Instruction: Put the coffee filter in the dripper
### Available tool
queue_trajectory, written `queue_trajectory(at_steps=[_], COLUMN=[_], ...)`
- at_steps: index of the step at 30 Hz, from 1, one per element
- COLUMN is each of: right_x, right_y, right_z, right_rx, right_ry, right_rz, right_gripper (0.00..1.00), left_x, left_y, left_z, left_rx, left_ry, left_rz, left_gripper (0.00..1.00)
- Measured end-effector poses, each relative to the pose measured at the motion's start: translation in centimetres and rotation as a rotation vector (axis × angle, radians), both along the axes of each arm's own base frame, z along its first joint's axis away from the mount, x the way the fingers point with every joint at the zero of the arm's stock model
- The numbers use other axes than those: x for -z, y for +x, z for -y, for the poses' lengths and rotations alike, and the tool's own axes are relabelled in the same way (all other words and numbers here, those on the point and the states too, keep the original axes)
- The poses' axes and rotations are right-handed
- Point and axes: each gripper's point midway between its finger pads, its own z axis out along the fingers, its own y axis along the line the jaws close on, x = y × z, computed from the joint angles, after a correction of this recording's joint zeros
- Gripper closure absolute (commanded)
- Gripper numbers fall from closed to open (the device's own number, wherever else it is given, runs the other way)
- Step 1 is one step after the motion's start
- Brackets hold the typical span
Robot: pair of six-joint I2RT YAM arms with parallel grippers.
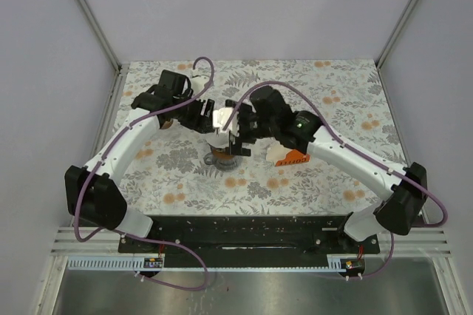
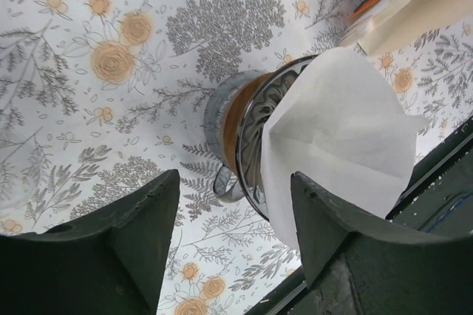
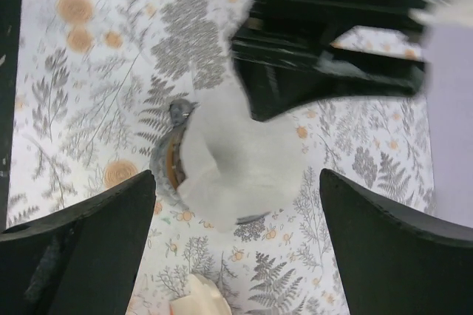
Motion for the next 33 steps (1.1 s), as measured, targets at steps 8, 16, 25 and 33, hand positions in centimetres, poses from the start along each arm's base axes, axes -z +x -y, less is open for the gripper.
queue_trajectory(at_steps=[8, 16, 25, 33], right_x=[-4.6, -4.3, 1.9, 2.1], right_y=[7.4, 15.7, 17.4, 15.6], right_z=[5.0, 16.5, 32.6, 37.9], right_rx=[0.443, 1.009, 1.553, 1.723], right_ry=[0.274, 0.470, 0.618, 0.704], right_rz=[-0.185, -0.337, -0.417, -0.310], right_gripper=[0.01, 0.01, 0.01, 0.01], left_x=[-2.1, -5.7, -13.5, -12.3], left_y=[1.6, 2.6, 1.7, 1.1], left_z=[-2.3, -8.0, -17.9, -24.3], left_rx=[-0.070, -0.228, -0.528, -0.773], left_ry=[-0.038, -0.066, -0.094, -0.007], left_rz=[0.045, 0.153, 0.387, 0.450], left_gripper=[0.32, 0.32, 0.22, 0.15])
